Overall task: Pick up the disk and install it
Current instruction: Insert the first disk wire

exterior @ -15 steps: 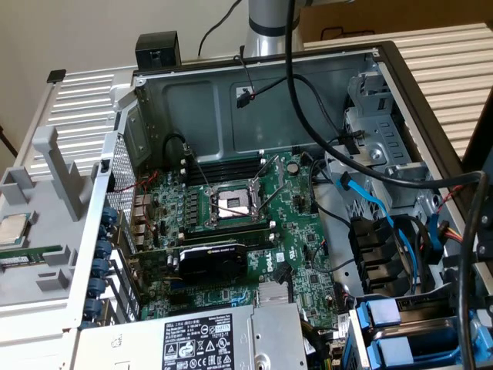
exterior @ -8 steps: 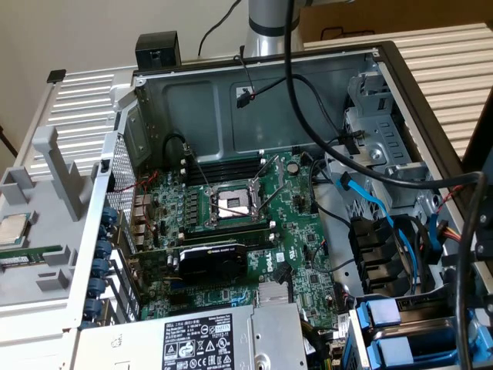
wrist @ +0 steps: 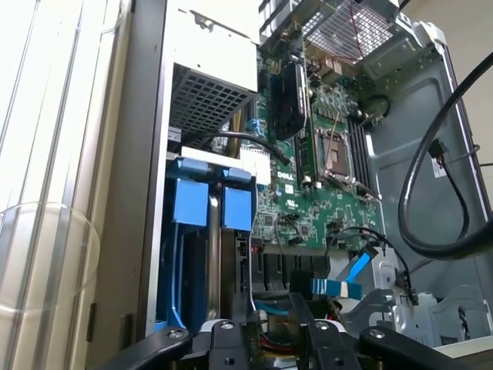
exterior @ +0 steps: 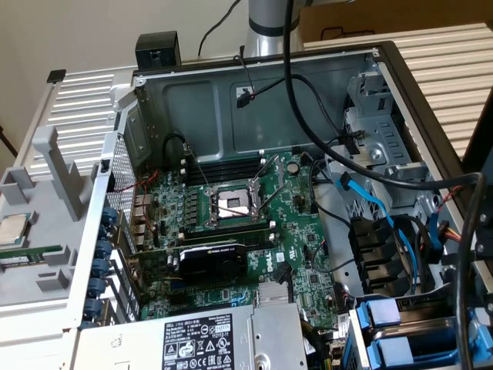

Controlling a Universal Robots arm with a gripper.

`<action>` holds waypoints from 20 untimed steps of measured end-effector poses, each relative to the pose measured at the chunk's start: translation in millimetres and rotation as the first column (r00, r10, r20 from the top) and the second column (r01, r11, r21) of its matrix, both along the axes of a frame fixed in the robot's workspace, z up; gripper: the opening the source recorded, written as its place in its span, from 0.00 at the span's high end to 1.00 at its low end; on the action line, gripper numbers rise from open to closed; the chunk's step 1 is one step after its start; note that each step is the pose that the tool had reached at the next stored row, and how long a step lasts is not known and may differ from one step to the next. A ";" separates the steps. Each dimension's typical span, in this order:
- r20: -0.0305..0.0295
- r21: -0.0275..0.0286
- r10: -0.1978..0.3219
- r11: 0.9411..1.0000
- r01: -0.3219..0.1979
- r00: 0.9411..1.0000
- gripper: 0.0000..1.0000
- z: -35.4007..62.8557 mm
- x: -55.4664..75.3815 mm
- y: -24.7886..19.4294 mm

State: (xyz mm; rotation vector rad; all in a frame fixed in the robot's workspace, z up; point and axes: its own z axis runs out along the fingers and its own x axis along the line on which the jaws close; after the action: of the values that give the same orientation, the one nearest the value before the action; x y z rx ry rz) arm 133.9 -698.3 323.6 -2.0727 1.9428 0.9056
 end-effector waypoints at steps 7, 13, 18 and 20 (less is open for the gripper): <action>-0.001 0.003 0.000 1.000 0.000 1.000 0.66 -0.4 2.5 -4.0; -0.001 0.004 0.000 1.000 0.000 1.000 0.66 -2.6 2.5 -3.3; -0.001 0.004 0.000 1.000 0.000 1.000 0.66 -3.4 2.3 -2.7; -0.001 0.004 0.000 1.000 0.000 1.000 0.66 -3.4 2.1 -2.3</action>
State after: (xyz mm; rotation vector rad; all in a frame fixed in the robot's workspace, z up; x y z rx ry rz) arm 135.9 -700.6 320.2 -2.0709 1.9400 0.9094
